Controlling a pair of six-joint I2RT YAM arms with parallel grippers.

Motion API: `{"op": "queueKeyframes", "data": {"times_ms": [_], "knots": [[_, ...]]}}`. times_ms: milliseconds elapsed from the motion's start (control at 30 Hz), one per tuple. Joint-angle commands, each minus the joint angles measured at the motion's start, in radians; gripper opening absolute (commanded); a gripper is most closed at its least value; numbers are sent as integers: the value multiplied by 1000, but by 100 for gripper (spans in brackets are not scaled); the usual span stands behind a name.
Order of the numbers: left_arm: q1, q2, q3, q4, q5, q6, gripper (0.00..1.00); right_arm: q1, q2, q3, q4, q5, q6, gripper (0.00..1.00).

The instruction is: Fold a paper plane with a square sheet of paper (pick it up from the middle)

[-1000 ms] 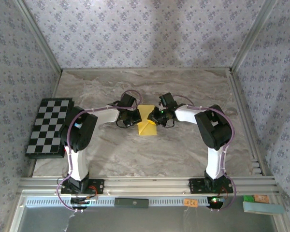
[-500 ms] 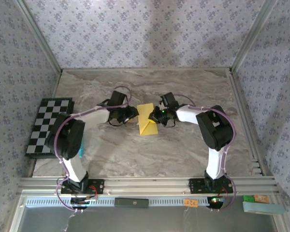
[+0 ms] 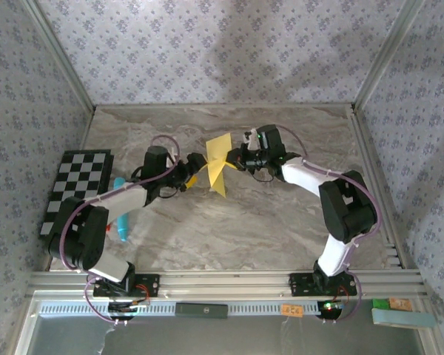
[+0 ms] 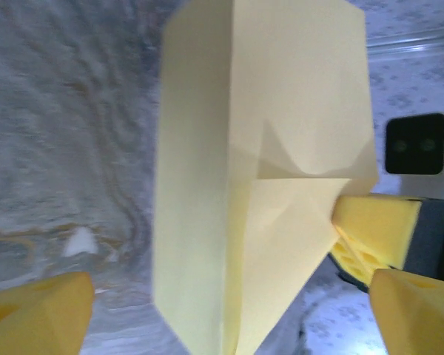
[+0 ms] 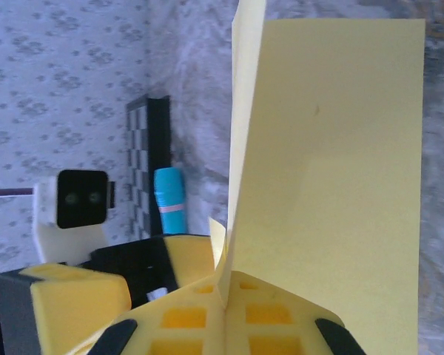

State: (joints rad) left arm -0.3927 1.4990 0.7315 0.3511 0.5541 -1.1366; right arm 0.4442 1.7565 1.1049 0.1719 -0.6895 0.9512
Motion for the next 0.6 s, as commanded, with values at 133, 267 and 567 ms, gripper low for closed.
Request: {"op": "queueKeyframes", "data": {"times_ms": [133, 267, 567], "knots": [[-27, 31, 19, 258, 105, -86, 97, -14, -33, 27, 169, -108, 127, 3], [-30, 34, 27, 268, 109, -81, 95, -22, -29, 19, 238, -138, 188, 3], [-34, 40, 55, 287, 137, -87, 71, -32, -20, 7, 280, -158, 230, 4]]}}
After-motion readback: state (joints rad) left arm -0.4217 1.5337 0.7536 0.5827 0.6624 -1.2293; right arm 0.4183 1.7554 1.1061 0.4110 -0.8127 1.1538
